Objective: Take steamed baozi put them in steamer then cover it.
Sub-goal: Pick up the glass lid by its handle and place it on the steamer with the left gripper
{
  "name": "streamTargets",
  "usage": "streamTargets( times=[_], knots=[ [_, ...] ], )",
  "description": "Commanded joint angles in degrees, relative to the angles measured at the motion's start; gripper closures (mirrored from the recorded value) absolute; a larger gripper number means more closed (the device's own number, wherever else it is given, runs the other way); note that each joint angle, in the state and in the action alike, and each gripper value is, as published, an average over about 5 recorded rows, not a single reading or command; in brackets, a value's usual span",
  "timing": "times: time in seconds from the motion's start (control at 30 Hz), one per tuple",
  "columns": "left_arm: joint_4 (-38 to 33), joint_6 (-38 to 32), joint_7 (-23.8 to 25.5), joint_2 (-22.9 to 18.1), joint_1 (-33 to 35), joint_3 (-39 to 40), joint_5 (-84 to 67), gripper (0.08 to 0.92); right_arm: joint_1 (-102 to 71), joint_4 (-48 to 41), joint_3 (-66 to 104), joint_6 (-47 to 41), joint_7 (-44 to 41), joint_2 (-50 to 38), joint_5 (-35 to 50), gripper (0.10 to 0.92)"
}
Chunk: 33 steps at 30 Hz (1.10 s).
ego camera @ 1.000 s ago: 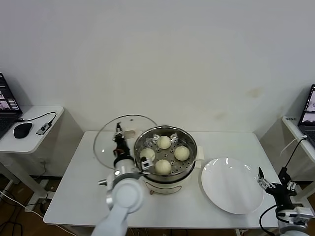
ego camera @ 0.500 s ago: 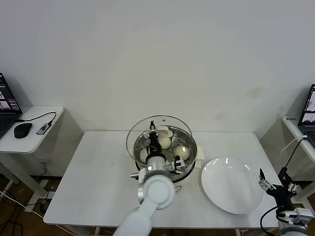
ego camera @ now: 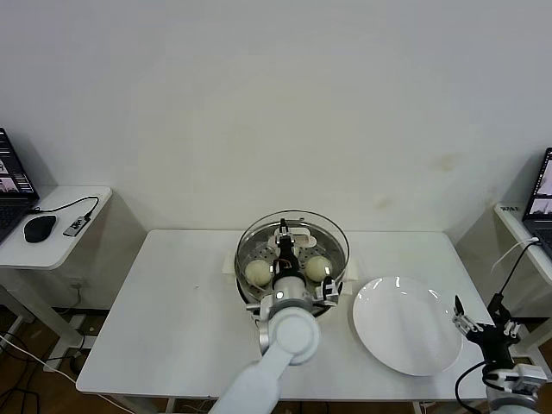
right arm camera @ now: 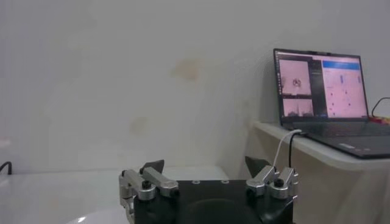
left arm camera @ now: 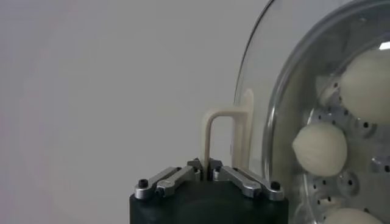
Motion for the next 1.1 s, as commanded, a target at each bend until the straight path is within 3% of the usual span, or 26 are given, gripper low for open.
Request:
streamTargets(
  times=[0.03,1.1],
  knots=[
    [2.44,2.52,-0.75,-0.56,-0.11,0.43,0.36,0.86,-0.03,-0.11,0.06,0.11,-0.04,0.02,-0.15,0.203],
    [4.73,2.41,-1.49,-0.47,0.73,-0.51,0.71,0.86,0.1,-0.36,0.01,0.41,-0.22,0.19,-0.45,0.203]
  ],
)
